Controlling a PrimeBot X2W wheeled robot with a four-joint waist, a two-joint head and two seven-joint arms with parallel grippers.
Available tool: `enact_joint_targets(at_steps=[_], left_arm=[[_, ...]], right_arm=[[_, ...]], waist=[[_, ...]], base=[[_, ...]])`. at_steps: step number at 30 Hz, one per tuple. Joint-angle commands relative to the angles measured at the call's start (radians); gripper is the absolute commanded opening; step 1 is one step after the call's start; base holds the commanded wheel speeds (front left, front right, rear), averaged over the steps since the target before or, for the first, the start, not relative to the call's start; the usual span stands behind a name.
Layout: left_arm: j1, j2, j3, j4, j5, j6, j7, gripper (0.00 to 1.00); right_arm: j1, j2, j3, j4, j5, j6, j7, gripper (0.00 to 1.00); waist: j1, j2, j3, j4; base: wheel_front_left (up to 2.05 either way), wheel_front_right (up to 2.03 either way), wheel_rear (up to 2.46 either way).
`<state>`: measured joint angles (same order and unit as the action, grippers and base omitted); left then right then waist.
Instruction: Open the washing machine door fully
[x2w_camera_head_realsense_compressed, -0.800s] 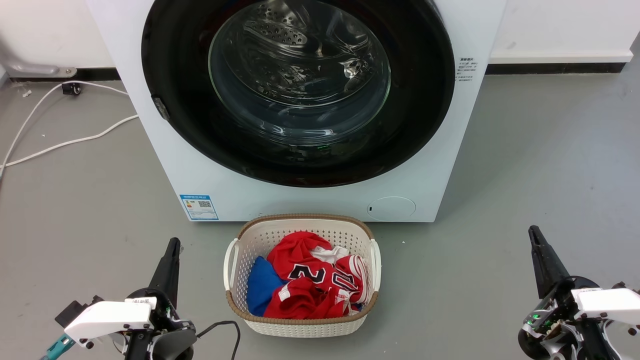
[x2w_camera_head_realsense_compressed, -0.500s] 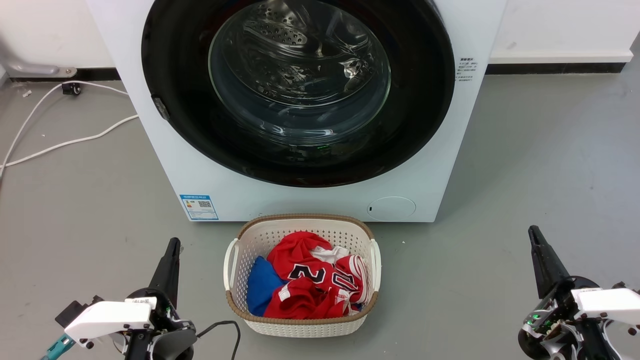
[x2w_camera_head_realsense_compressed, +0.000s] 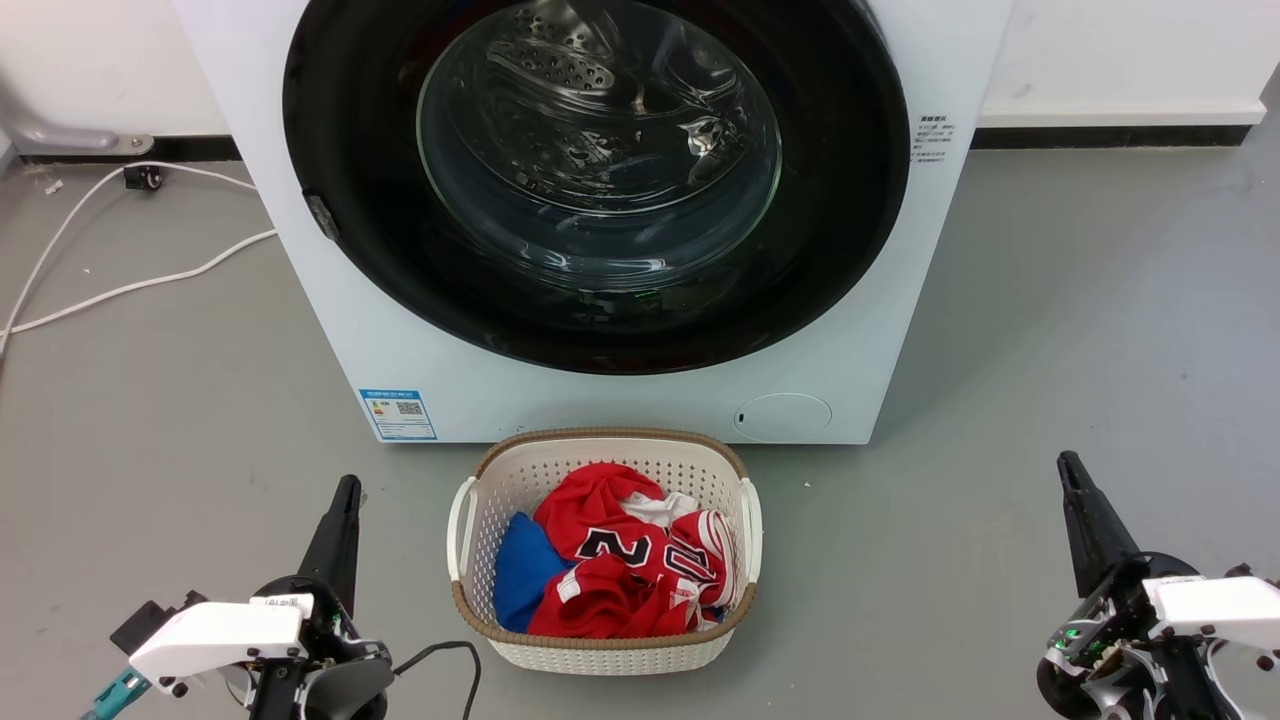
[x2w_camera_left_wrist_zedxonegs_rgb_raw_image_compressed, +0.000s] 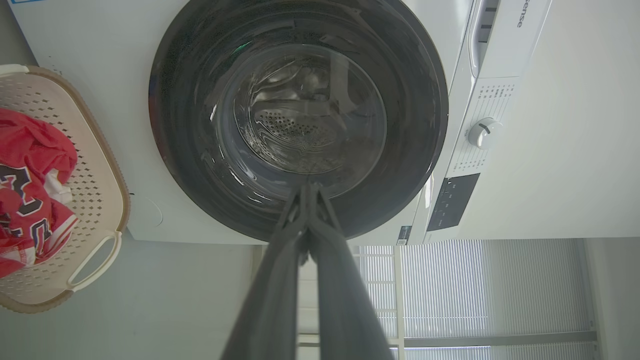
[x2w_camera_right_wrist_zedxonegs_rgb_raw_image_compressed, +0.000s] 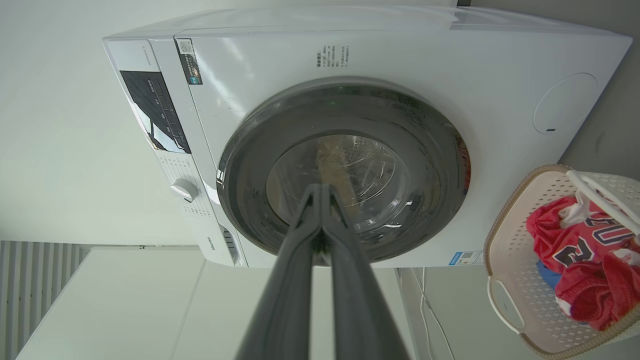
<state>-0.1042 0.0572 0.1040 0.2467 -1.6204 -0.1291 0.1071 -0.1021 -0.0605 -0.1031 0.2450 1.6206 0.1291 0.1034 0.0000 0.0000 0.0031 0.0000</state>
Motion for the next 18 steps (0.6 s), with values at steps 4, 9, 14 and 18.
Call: enact_joint_targets(at_steps=[4, 9, 14, 18], left_arm=[[-0.008, -0.001, 0.003, 0.001, 0.006, -0.003, 0.003, 0.00], [-0.008, -0.002, 0.004, 0.001, 0.007, -0.003, 0.004, 0.00], [-0.008, -0.002, 0.005, 0.001, 0.008, -0.003, 0.004, 0.00], [-0.008, -0.002, 0.005, 0.001, 0.006, -0.003, 0.005, 0.00]], right_arm=[[-0.011, 0.004, -0.002, 0.001, -0.004, 0.003, 0.003, 0.00], [-0.011, 0.005, -0.003, 0.001, -0.005, 0.003, 0.003, 0.00], [-0.012, 0.005, -0.003, 0.001, -0.006, 0.003, 0.004, 0.00], [-0.012, 0.006, -0.004, 0.001, -0.006, 0.003, 0.005, 0.00]], waist=[[0.0000, 0.0000, 0.000, 0.000], [0.0000, 0.0000, 0.000, 0.000], [0.0000, 0.0000, 0.000, 0.000], [0.0000, 0.0000, 0.000, 0.000]], base=[[0.00, 0.00, 0.00], [0.00, 0.00, 0.00], [0.00, 0.00, 0.00], [0.00, 0.00, 0.00]])
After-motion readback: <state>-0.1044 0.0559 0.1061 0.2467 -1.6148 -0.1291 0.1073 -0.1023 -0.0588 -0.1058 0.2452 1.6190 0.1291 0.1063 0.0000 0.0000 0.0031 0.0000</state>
